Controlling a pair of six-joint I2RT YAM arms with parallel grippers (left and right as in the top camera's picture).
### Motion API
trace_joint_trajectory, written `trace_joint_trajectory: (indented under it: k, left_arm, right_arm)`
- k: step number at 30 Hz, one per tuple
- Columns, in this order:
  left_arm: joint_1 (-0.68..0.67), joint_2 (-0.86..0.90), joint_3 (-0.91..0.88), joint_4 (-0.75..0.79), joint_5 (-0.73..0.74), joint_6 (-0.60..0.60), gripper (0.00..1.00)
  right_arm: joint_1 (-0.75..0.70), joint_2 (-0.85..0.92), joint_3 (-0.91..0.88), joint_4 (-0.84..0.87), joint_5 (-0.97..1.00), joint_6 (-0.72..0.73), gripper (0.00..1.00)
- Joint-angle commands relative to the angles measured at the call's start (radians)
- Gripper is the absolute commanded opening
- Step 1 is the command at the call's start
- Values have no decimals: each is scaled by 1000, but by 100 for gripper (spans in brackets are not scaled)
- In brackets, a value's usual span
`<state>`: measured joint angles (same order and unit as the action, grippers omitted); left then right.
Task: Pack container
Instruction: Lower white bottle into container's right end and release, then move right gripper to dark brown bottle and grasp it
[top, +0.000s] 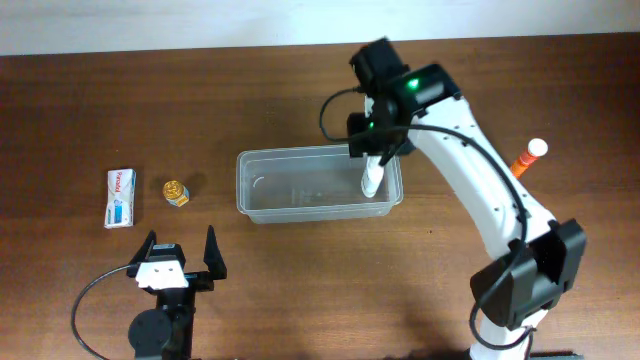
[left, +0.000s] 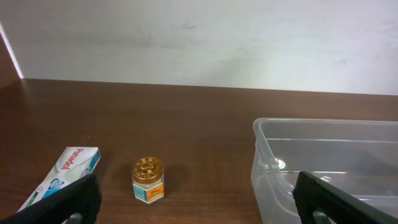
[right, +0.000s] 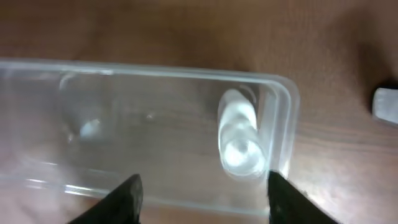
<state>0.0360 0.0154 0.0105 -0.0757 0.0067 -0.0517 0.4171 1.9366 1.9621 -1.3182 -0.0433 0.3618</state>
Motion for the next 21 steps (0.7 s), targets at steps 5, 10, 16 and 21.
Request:
trace_joint_trajectory:
  k: [5,10,16,21]
  left_arm:
    - [6,-9,-2,-8,-4,12,99]
    - [6,-9,-2,-8,-4,12,99]
    - [6,-9,-2,-7,-3,12,99]
    - [6,-9,-2,-7,-3,12,99]
  right_arm:
    - [-141,-2,237,-179,44,-111,79]
    - [-287,4,244,-208,40,-176,82]
    - [-405,62,227,-204,39,-228,82]
    - [-446,157,216,-205,29,-258,82]
